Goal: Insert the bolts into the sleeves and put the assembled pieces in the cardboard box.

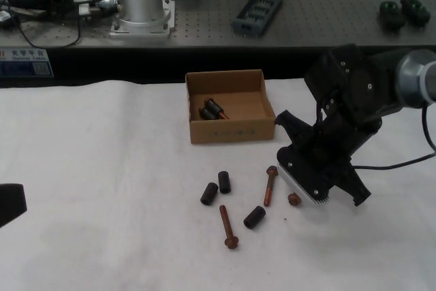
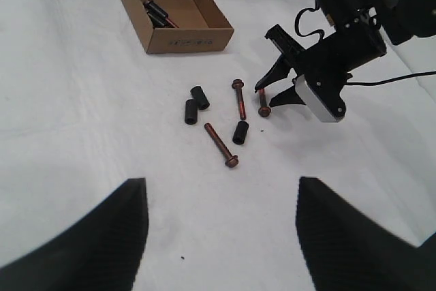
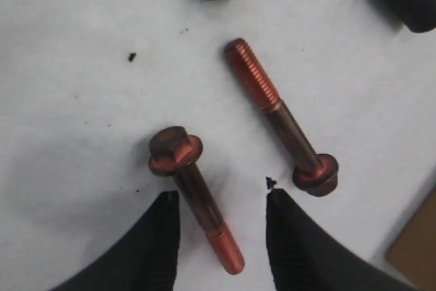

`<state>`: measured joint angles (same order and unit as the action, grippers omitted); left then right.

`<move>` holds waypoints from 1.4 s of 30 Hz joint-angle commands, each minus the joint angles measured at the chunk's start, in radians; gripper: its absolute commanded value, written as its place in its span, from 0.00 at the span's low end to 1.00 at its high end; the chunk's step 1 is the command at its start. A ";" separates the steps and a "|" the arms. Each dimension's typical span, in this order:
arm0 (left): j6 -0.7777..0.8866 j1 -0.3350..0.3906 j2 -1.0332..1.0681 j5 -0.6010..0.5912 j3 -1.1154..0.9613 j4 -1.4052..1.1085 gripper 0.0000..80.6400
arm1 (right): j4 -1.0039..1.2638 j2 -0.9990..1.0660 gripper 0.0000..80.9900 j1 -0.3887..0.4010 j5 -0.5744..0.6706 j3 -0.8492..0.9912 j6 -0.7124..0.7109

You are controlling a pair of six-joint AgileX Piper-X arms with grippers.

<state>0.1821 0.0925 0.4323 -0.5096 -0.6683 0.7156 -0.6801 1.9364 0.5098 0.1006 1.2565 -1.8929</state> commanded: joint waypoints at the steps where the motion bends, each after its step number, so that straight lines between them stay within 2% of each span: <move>1: -0.011 -0.003 -0.003 0.009 -0.003 -0.014 0.57 | -0.011 0.014 0.39 0.005 0.009 0.003 -0.012; 8: -0.055 -0.003 -0.003 0.012 -0.003 -0.014 0.57 | -0.028 0.043 0.37 0.005 0.029 0.003 -0.012; 16: -0.055 -0.003 -0.003 0.012 -0.003 -0.014 0.57 | -0.049 0.045 0.20 0.005 0.029 0.003 -0.012; 21: -0.055 -0.003 -0.003 0.012 -0.003 -0.014 0.57 | -0.081 0.045 0.01 0.005 -0.022 0.003 0.045; 22: -0.055 -0.003 -0.003 0.012 -0.003 -0.014 0.57 | -0.081 0.045 0.03 0.005 -0.048 0.003 0.083; 27: -0.055 -0.003 -0.003 0.012 -0.003 -0.014 0.57 | -0.072 0.036 0.04 0.005 -0.121 0.008 0.272; 30: -0.055 -0.003 -0.003 0.012 -0.003 -0.014 0.57 | -0.042 0.023 0.04 0.005 -0.116 0.008 0.493; 33: -0.055 -0.003 -0.003 0.012 -0.003 -0.014 0.57 | -0.066 0.008 0.04 0.005 -0.079 0.021 0.739; 36: -0.055 -0.003 -0.003 0.008 -0.003 -0.014 0.57 | -0.185 -0.036 0.04 0.005 0.000 0.028 0.949; 42: -0.055 -0.003 -0.003 0.012 -0.003 -0.014 0.57 | -0.398 -0.188 0.04 0.005 0.144 0.028 1.197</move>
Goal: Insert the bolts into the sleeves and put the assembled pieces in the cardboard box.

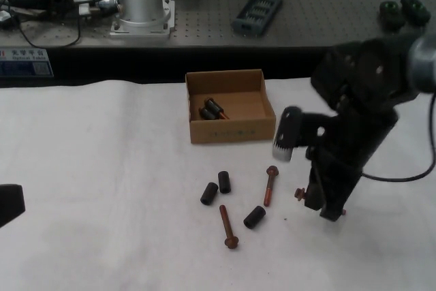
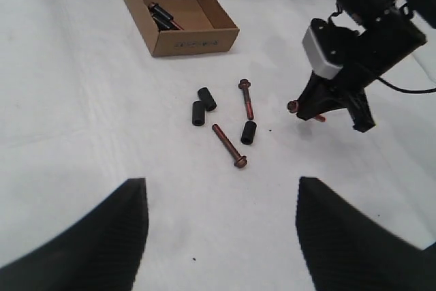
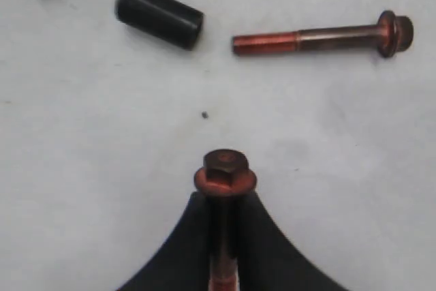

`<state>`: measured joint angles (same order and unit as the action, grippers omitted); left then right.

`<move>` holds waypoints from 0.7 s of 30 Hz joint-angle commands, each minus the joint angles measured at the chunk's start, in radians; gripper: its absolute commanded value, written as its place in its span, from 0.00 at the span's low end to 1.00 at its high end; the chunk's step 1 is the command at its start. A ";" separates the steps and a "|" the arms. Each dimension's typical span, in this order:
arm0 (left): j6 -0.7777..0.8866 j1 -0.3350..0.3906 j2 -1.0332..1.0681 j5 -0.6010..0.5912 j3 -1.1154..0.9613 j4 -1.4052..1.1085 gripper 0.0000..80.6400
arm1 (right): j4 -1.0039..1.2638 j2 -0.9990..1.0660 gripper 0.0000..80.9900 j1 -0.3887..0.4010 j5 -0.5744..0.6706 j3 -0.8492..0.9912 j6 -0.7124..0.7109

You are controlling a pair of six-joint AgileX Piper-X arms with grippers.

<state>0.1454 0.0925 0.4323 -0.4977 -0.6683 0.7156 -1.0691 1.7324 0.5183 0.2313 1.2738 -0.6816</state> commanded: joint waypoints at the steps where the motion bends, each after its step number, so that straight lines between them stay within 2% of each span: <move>1: -0.019 -0.003 0.001 0.002 -0.003 -0.014 0.57 | -0.022 -0.008 0.04 -0.004 0.024 0.010 0.009; 6: -0.019 -0.003 0.081 0.001 -0.003 -0.019 0.57 | -0.034 -0.144 0.04 -0.004 0.080 0.008 0.112; 12: -0.019 0.017 0.272 0.001 -0.003 -0.130 0.57 | -0.047 -0.259 0.04 -0.004 0.086 -0.005 0.183; 16: -0.019 0.063 0.400 0.004 -0.003 -0.274 0.56 | -0.081 -0.317 0.04 -0.004 0.086 -0.005 0.221; 21: -0.015 0.155 0.582 0.052 -0.022 -0.403 0.52 | -0.102 -0.394 0.04 -0.004 0.086 -0.005 0.263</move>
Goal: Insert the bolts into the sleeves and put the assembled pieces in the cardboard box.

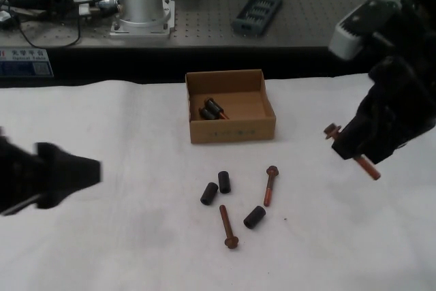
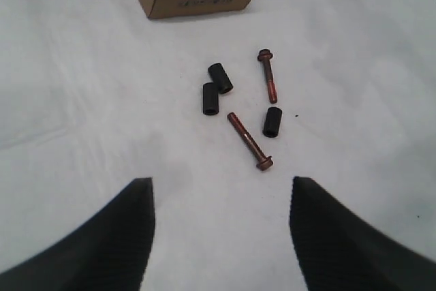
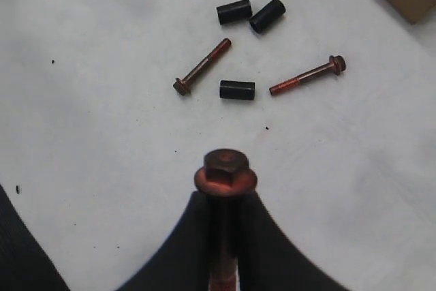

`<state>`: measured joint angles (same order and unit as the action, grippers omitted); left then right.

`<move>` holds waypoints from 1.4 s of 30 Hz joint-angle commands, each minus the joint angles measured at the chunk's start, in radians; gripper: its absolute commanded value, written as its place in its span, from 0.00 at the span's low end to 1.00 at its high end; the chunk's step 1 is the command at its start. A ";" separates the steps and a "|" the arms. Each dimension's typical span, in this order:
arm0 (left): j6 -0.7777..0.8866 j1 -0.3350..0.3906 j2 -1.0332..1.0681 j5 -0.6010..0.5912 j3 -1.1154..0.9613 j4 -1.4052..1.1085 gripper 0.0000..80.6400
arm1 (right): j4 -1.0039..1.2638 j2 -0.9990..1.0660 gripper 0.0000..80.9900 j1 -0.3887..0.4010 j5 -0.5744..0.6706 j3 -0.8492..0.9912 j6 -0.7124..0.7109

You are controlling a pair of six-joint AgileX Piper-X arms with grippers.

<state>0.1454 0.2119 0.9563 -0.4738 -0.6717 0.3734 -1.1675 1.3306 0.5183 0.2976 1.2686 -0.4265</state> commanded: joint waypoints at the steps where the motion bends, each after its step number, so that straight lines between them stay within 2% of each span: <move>1: -0.015 0.057 0.097 0.044 -0.029 -0.080 0.52 | -0.006 -0.009 0.04 -0.004 0.019 0.000 0.008; 5: -0.020 0.137 0.254 0.098 -0.089 -0.149 0.52 | -0.021 -0.071 0.04 -0.004 0.019 0.000 0.008; 9: -0.079 0.179 0.415 0.115 -0.175 -0.189 0.52 | -0.052 -0.118 0.04 -0.004 0.019 0.000 0.008; 22: -0.162 0.196 0.841 0.130 -0.459 -0.189 0.52 | -0.060 -0.180 0.04 -0.004 0.019 0.000 0.029; 32: -0.187 0.211 0.929 0.125 -0.514 -0.141 0.52 | -0.033 -0.178 0.04 -0.004 0.019 0.000 0.029; 38: -0.187 0.289 0.929 0.118 -0.514 -0.099 0.52 | -0.005 -0.178 0.04 -0.004 0.019 0.000 0.029; 42: -0.201 0.336 0.929 0.196 -0.514 -0.105 0.52 | -0.003 -0.178 0.04 -0.004 0.019 0.000 0.029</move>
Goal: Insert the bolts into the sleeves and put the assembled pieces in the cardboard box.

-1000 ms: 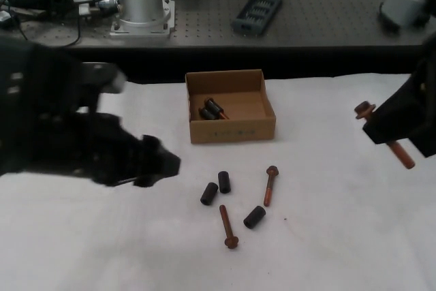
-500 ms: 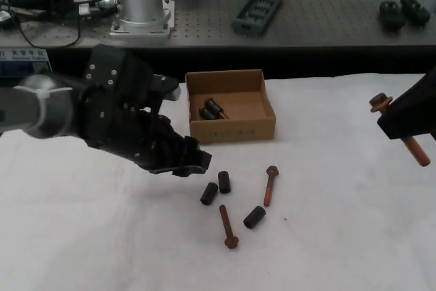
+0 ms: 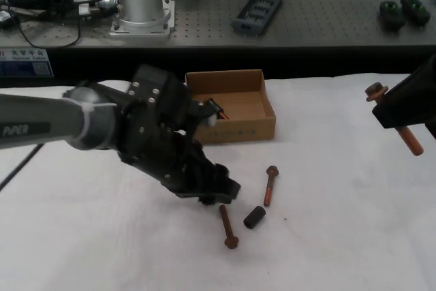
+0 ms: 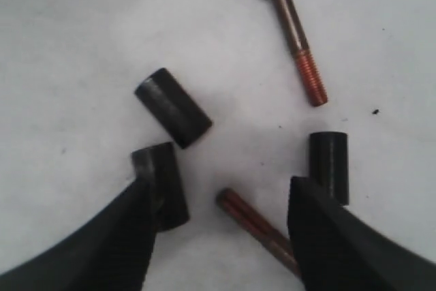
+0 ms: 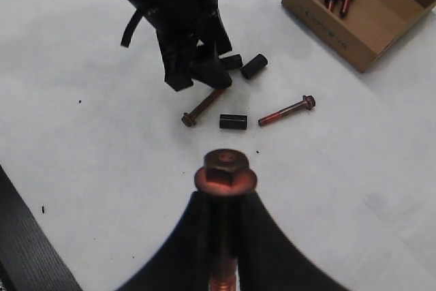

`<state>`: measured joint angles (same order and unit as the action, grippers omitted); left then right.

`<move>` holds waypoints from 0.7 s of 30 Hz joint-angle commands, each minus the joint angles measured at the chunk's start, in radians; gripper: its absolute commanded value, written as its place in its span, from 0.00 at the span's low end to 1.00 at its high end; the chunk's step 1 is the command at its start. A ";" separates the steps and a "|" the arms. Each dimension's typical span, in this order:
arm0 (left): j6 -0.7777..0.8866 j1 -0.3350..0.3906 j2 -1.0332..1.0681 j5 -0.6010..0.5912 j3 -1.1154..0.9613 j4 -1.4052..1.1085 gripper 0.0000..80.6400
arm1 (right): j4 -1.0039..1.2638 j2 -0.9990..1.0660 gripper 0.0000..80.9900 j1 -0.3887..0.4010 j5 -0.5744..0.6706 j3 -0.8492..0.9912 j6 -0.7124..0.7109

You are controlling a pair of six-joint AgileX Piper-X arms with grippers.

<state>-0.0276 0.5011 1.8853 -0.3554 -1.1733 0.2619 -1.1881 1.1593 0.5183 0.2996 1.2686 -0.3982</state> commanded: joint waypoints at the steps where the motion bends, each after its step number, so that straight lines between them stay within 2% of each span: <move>1: -0.043 0.051 0.000 0.108 -0.012 0.006 0.52 | 0.012 -0.007 0.04 -0.004 0.017 0.000 0.001; 12: -0.058 0.053 0.000 0.243 -0.012 0.019 0.52 | 0.004 -0.007 0.04 -0.004 0.017 0.000 0.001; 21: -0.061 0.050 0.027 0.213 -0.012 0.019 0.52 | 0.004 -0.007 0.04 -0.004 0.017 0.000 0.001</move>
<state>-0.0713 0.5520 1.8950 -0.1369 -1.1760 0.2813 -1.1838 1.1593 0.5183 0.2996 1.2686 -0.3982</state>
